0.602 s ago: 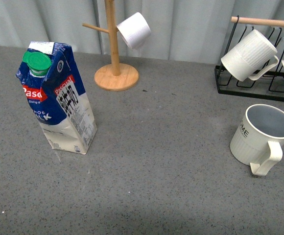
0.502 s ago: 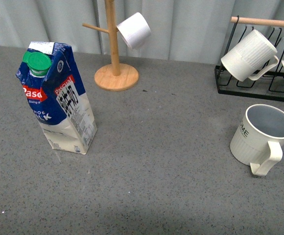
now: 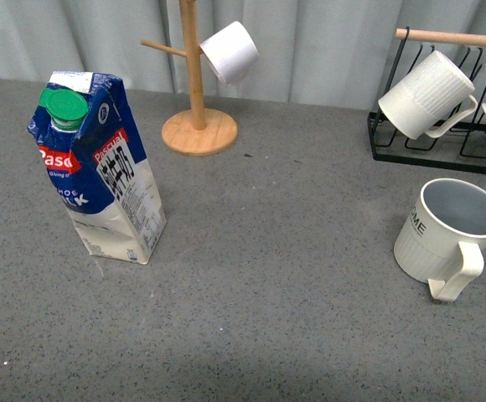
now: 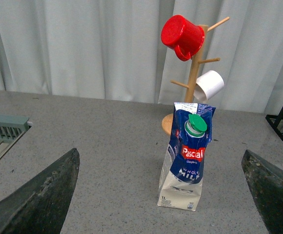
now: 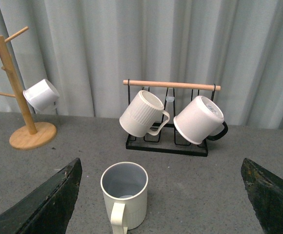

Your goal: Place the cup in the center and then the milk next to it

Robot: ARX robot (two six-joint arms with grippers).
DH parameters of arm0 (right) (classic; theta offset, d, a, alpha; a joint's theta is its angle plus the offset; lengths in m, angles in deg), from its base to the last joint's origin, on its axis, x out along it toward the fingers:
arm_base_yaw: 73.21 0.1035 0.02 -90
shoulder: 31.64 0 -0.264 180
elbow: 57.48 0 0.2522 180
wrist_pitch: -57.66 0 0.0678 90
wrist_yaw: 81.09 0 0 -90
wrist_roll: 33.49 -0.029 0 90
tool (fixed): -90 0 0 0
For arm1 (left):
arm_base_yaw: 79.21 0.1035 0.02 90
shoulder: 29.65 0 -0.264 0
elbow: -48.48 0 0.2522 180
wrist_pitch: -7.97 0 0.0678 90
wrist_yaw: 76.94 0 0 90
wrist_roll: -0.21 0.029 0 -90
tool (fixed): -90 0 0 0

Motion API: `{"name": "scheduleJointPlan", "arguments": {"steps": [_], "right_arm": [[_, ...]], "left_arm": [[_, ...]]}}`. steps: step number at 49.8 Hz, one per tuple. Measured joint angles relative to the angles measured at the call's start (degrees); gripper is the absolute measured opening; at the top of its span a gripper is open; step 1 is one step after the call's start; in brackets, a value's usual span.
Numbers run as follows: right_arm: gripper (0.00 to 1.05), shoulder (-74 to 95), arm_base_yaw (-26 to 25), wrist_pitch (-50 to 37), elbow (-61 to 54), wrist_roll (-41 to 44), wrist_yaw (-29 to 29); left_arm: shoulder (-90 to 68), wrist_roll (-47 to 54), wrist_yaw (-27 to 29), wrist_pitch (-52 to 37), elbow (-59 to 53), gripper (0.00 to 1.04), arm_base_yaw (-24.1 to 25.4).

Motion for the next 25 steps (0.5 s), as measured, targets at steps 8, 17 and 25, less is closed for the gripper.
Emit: {"name": "scheduleJointPlan", "arguments": {"steps": [8,17,25], "right_arm": [[0.95,0.0,0.0,0.0,0.0,0.0,0.0],[0.95,0.0,0.0,0.0,0.0,0.0,0.0],[0.95,2.5,2.8,3.6,1.2,4.0,-9.4]], "left_arm": [[0.0,0.0,0.0,0.0,0.0,0.98,0.0],[0.0,0.0,0.0,0.0,0.0,0.98,0.0],[0.0,0.0,0.0,0.0,0.0,0.98,0.0]]}}
